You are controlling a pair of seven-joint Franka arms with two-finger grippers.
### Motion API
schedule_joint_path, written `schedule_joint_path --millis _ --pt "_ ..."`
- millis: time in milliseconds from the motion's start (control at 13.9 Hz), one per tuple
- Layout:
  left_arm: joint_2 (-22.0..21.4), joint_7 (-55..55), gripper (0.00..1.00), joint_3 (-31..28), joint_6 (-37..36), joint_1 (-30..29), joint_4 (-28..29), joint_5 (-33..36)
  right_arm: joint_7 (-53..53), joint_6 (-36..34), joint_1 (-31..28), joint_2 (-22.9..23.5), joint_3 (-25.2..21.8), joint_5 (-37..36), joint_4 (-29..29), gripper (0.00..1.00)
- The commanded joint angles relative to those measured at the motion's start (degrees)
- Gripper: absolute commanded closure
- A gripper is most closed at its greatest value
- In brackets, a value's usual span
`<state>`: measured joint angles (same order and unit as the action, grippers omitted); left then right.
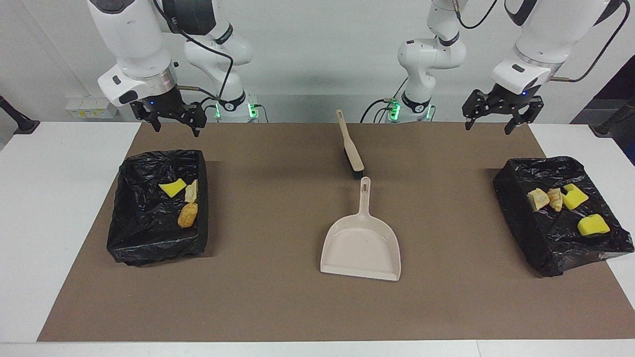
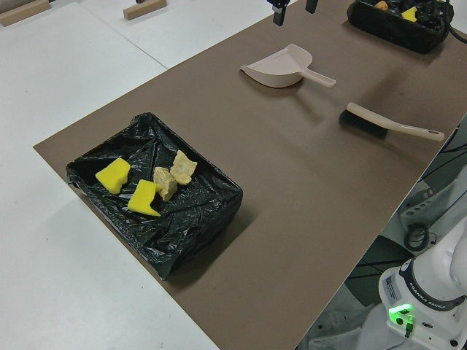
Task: Sweep and dump trash in bin
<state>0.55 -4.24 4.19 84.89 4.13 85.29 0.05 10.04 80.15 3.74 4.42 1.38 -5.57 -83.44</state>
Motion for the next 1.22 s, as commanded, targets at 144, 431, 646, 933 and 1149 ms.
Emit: schedule_joint_path --millis 144,431,646,933,1149 --pt "-0.90 -0.77 0.00 -0.41 -0.43 0.09 0.58 -0.23 -1.16 -1.13 -2.94 -0.64 -0.33 2.83 0.12 0.00" --pt "-0.90 -0.69 0.00 -0.41 -0.43 0.09 0.67 -0.23 -7.20 2.19 -3.04 -4.84 -0.68 5.66 -4.00 0.00" --pt "-0.90 -0.77 0.00 -0.41 -0.43 0.17 0.58 -0.23 -9.77 4.22 -2.69 -7.67 -2.00 5.40 -6.57 0.00" --pt "-0.90 -0.69 0.00 -0.41 -0.43 0.09 0.58 -0.23 -12.75 4.31 -3.13 -7.32 -2.09 4.70 -6.30 0.00" --pt "-0.90 -0.77 0.00 -0.41 -0.43 0.09 0.58 -0.23 -12.41 4.14 -2.95 -7.41 -2.00 4.87 -6.39 0.00"
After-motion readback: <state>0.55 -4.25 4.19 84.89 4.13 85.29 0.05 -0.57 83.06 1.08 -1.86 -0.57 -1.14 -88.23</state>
